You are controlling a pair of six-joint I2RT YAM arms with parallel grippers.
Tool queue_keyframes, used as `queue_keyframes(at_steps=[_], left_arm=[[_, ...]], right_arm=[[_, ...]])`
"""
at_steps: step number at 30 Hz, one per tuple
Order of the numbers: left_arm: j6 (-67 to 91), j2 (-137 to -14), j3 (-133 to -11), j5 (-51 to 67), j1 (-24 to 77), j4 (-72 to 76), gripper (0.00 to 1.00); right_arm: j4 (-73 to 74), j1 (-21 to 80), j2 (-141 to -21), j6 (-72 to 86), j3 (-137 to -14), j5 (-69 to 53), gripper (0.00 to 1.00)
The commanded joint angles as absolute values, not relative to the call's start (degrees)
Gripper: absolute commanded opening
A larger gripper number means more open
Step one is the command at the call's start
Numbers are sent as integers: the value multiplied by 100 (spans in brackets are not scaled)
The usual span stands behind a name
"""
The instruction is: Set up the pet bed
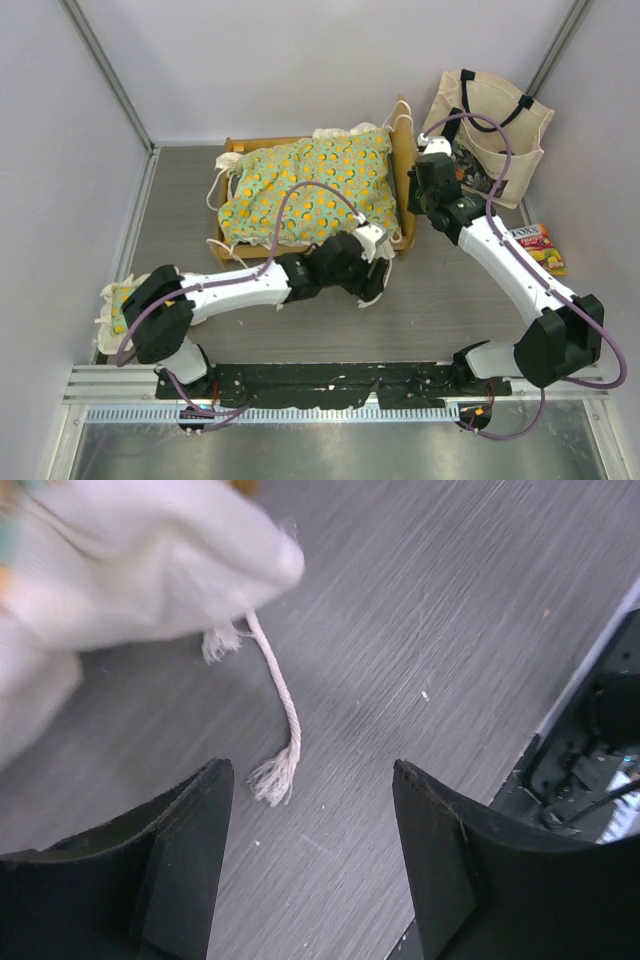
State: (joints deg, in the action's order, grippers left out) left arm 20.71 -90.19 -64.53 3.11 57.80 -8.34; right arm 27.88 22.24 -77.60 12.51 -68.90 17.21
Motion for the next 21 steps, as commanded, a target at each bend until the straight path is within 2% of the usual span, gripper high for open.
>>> queue_keyframes(at_steps=[1, 3, 8, 12, 21], left_arm=[[2653, -9499, -5820, -1342, 6195, 1114, 67], [2846, -9763, -5704, -1999, 6284, 1684, 66], [2936, -10667, -5713, -2697, 6363, 2539, 65], [2848, -11169, -5739, -2830, 6381, 3294, 64], [2725, -11838, -6047, -2935, 6425, 3629, 60]], right_arm=[[2777, 2250, -7691, 1714, -6583, 1073, 2], [2769, 2250, -7586, 1714, -6522, 1029, 2], [2813, 2250, -7339, 1705, -6399, 941, 2], [2821, 2250, -7137, 1688, -6302, 879, 2], [2821, 2250, -6970, 1670, -6232, 721, 2]])
